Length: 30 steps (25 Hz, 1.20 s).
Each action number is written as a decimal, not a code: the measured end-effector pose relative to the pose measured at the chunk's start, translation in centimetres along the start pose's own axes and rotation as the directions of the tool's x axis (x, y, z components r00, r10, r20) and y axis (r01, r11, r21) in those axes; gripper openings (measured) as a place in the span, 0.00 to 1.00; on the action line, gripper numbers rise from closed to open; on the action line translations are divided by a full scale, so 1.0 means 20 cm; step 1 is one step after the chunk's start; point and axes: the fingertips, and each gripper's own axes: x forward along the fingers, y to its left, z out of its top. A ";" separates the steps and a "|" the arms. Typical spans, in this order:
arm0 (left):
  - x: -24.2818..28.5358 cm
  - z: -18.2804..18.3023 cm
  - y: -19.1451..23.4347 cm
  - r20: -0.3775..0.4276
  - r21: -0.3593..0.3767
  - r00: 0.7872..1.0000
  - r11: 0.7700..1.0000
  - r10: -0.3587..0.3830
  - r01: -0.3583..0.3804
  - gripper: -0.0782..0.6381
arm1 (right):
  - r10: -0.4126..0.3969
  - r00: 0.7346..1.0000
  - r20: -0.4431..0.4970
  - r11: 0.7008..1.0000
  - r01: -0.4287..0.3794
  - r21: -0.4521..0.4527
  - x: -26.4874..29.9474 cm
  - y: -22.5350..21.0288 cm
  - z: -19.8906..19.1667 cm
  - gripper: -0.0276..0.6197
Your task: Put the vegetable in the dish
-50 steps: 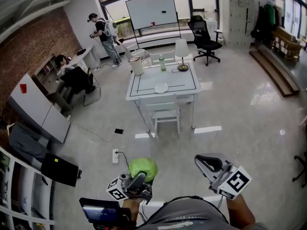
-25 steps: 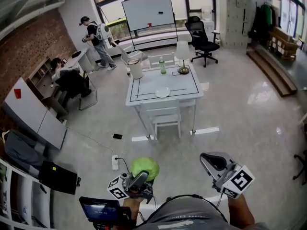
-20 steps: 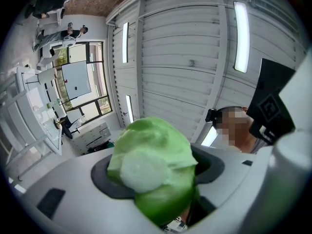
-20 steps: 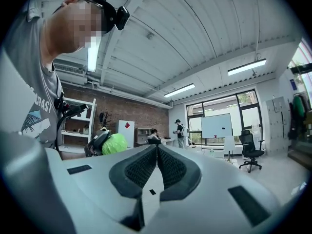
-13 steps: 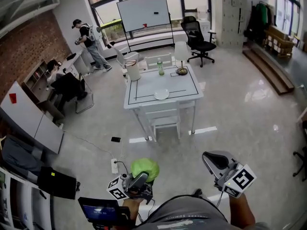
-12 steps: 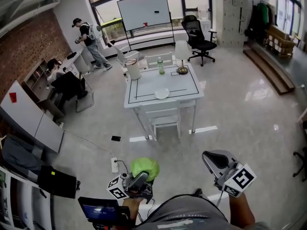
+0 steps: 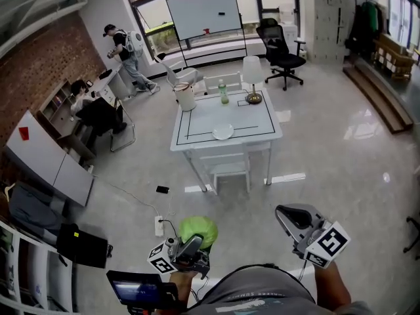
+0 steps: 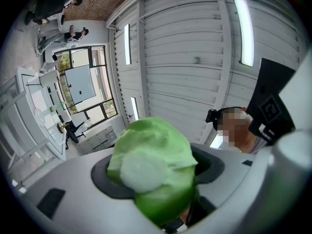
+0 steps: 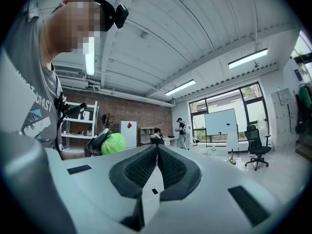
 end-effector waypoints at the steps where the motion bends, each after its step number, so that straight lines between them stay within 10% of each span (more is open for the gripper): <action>1: 0.03 -0.02 0.02 0.002 0.001 1.000 1.000 0.003 -0.003 0.54 | 0.003 1.000 -0.002 1.000 -0.003 0.002 -0.01 -0.04 -0.01 0.06; 13: 0.20 -0.12 0.18 0.006 0.007 1.000 1.000 0.024 -0.025 0.54 | 0.017 0.999 -0.041 0.999 -0.015 0.038 -0.04 -0.30 -0.12 0.06; 30: 0.15 0.41 0.46 -0.074 0.002 0.993 0.995 -0.094 0.095 0.54 | -0.095 0.994 0.051 0.995 0.096 -0.021 0.47 -0.25 0.11 0.06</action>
